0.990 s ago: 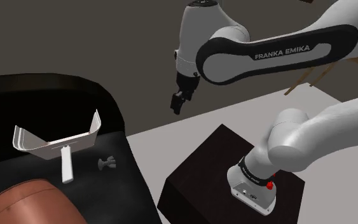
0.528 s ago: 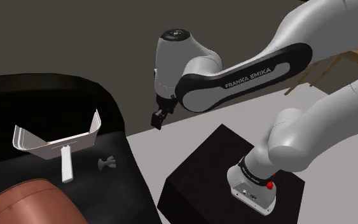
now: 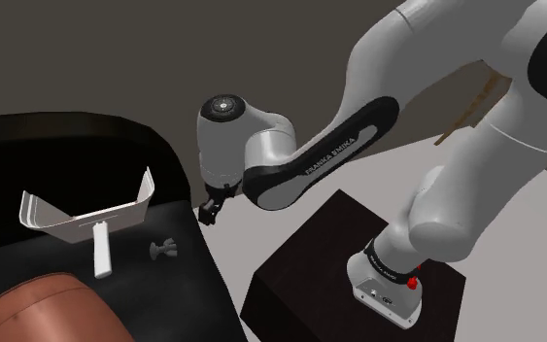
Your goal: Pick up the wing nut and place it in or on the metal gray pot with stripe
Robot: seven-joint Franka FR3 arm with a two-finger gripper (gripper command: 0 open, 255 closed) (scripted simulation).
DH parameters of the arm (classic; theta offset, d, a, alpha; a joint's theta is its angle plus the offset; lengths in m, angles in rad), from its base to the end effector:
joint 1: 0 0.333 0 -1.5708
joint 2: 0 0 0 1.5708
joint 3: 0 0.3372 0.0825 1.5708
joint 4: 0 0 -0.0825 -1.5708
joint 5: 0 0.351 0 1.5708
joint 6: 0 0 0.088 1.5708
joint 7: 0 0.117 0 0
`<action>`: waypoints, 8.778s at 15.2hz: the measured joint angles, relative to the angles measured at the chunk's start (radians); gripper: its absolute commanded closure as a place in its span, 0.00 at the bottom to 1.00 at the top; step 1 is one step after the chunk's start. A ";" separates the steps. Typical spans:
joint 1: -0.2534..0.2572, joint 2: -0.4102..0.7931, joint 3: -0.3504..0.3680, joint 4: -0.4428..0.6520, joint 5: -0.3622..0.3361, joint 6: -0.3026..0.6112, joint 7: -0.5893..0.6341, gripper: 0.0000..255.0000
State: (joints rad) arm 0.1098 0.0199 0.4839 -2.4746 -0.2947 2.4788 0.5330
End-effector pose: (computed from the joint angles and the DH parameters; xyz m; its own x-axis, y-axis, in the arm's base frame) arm 0.3758 0.2528 0.3209 0.9540 0.2944 0.0573 0.2823 -0.9459 0.1598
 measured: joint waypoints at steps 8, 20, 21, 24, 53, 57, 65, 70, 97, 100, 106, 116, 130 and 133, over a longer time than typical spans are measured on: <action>0.136 0.358 -0.072 0.222 -0.372 0.063 0.322 0.00; 0.288 0.644 -0.185 0.456 -0.563 0.093 0.471 0.00; 0.291 0.658 -0.193 0.464 -0.572 0.100 0.476 0.00; 0.294 0.674 -0.202 0.472 -0.582 0.108 0.482 0.00; 0.234 0.521 -0.119 0.413 -0.472 0.026 0.385 1.00; 0.215 0.476 -0.095 0.401 -0.434 -0.001 0.350 1.00; 0.181 0.388 -0.048 0.390 -0.353 -0.062 0.280 1.00; 0.164 0.337 -0.023 0.389 -0.304 -0.100 0.239 1.00; 0.265 0.738 -0.068 1.197 -0.286 -0.483 0.008 1.00; 0.269 0.769 -0.076 1.215 -0.294 -0.470 0.008 1.00; 0.274 0.804 -0.087 1.198 -0.311 -0.422 0.030 1.00; 0.276 0.828 -0.096 1.188 -0.323 -0.389 0.043 1.00; 0.279 0.760 -0.073 1.189 -0.297 -0.459 0.032 0.00; 0.280 0.758 -0.073 1.190 -0.297 -0.462 0.032 0.00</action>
State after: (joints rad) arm 0.3893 0.7784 0.4112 -1.2844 -0.5913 2.0172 0.5649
